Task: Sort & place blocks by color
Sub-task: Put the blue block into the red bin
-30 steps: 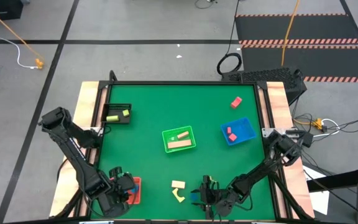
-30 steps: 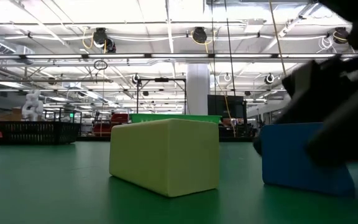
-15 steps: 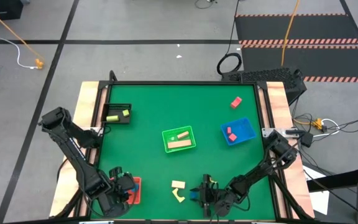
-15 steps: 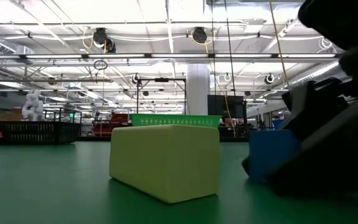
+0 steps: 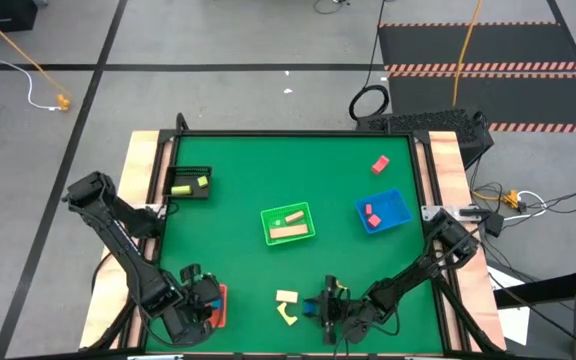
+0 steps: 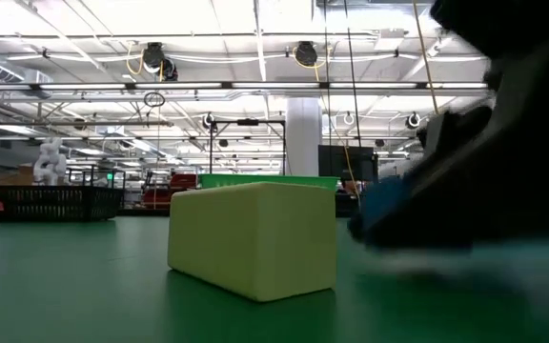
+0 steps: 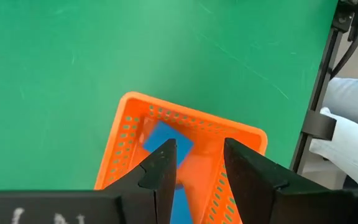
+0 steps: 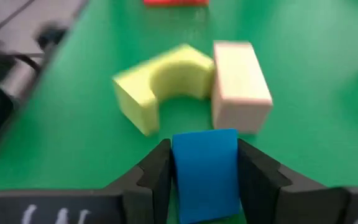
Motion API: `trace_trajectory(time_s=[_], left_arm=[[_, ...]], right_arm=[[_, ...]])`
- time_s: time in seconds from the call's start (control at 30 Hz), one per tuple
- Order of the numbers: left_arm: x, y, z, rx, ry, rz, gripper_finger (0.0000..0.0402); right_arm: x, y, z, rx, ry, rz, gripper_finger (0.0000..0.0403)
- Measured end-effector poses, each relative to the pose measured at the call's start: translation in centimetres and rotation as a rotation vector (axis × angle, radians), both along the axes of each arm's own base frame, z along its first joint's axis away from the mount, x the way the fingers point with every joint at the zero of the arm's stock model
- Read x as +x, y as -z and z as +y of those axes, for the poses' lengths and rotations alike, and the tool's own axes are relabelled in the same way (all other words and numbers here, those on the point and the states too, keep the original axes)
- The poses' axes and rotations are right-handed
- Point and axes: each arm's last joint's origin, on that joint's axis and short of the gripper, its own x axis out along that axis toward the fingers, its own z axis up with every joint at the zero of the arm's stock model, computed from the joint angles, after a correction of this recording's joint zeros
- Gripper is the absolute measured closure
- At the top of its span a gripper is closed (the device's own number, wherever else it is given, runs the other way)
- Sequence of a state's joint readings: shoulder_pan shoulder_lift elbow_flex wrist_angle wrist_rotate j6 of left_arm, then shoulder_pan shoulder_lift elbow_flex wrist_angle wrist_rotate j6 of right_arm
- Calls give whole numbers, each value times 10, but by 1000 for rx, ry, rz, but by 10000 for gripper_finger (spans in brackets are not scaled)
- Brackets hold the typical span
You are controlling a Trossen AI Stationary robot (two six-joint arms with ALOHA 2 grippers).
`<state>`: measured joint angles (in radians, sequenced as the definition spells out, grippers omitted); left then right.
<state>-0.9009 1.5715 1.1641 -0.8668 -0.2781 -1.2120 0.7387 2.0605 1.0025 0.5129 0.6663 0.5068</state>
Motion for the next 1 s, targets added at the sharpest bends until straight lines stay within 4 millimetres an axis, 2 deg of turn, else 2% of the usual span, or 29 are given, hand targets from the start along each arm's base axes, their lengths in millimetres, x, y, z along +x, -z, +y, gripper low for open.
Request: trace_trajectory(time_s=[0.2, 0.37, 0.67, 0.8, 1.0], left_arm=[[3, -1, 1, 59, -29, -92, 268], [13, -6, 1, 88, -87, -255, 268], [53, -24, 3, -47, -116, -503, 268], [68, -29, 12, -25, -97, -558, 268], [84, -29, 33, 54, -97, -562, 267]], right_arm=[[7, -39, -2, 9, -21, -131, 279], [15, -58, -8, -115, -69, -246, 279], [39, -76, -36, -463, -79, -370, 279], [49, -82, -48, -566, -60, -380, 279], [58, -87, -56, -713, -70, -365, 275]])
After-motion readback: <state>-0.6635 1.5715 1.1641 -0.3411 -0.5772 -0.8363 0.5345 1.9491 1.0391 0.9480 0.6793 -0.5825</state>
